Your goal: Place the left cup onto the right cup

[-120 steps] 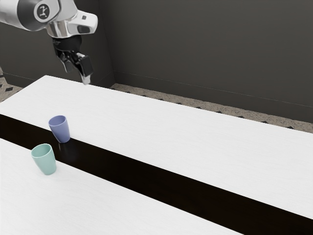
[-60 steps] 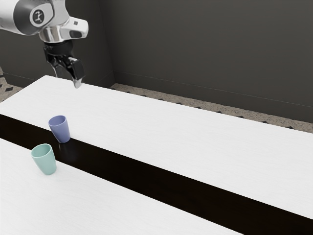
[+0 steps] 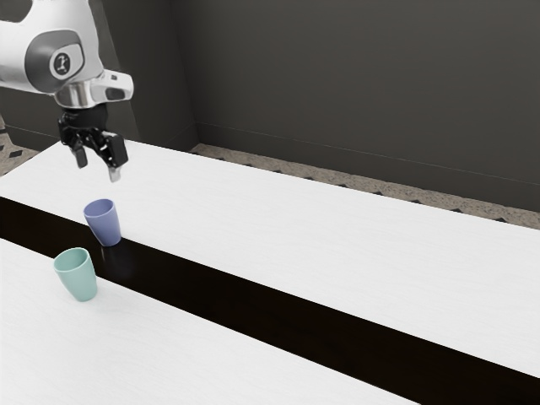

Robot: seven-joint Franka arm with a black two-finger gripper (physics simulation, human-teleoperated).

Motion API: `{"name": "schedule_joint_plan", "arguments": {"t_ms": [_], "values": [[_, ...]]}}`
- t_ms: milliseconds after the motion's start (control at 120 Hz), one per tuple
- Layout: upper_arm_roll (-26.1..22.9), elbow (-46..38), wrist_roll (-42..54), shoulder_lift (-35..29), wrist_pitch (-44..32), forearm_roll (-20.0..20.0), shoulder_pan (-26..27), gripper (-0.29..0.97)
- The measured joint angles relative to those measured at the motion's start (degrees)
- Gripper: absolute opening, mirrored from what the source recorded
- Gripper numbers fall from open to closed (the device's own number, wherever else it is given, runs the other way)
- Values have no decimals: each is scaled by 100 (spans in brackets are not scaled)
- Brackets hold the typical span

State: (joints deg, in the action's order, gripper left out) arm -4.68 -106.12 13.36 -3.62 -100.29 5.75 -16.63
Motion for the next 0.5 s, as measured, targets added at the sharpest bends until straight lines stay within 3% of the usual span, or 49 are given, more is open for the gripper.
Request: {"name": "schedule_joint_plan", "arguments": {"t_ms": [500], "values": [[36,-413,-186,359,-298,-216,-454,68]]}}
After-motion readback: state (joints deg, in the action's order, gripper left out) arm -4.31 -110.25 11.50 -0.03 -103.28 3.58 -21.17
